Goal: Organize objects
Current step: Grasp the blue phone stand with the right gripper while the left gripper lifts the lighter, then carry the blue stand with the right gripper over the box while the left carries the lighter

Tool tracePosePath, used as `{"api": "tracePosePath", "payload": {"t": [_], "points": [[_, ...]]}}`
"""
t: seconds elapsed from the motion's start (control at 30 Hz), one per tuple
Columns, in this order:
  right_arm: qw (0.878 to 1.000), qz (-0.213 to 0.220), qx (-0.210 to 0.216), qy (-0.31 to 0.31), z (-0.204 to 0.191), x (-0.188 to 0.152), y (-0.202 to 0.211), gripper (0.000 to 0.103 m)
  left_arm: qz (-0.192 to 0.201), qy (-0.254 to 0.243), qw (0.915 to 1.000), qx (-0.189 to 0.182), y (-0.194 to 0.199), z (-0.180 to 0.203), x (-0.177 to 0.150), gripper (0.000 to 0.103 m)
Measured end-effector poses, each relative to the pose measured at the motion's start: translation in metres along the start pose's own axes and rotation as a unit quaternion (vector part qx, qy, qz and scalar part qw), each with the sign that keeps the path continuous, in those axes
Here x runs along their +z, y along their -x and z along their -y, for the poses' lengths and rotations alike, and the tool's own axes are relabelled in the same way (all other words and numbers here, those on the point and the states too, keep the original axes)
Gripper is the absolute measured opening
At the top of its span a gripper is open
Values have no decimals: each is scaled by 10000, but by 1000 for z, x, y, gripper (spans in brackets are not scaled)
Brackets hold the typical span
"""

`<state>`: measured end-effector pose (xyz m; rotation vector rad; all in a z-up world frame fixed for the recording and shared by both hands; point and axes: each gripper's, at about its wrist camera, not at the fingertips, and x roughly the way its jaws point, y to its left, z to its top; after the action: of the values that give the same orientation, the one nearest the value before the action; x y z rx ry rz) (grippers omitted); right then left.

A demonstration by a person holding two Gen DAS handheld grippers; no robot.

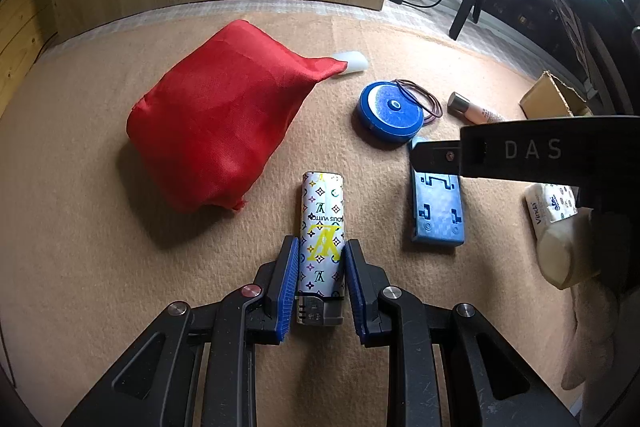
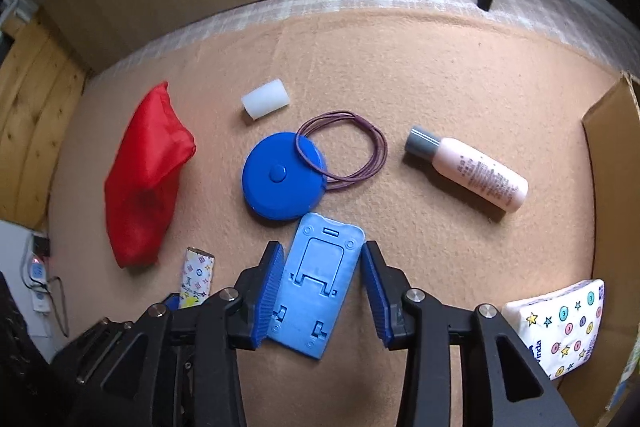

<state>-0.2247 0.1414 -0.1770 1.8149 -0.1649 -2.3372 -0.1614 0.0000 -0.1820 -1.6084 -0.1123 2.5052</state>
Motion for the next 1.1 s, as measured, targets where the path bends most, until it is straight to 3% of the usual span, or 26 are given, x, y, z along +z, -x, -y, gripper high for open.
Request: {"api": "tracePosePath", "payload": {"t": [0.2,0.57,0.87,1.1], "points": [[9963,57,-450,735,-19,-10,-2,42,11,-12,10000,15,0,0,0,25],[9963,81,-78,856,9,-49,12,33,-12,-76,10000,37,2,1,-3,25],[9961,340,103,811,26,-98,26,33,-41,-261,9996,35,15,15,-36,25],[9966,472,204,646,39,-133,42,33,-134,-244,9995,-167,24,26,-60,25]]}}
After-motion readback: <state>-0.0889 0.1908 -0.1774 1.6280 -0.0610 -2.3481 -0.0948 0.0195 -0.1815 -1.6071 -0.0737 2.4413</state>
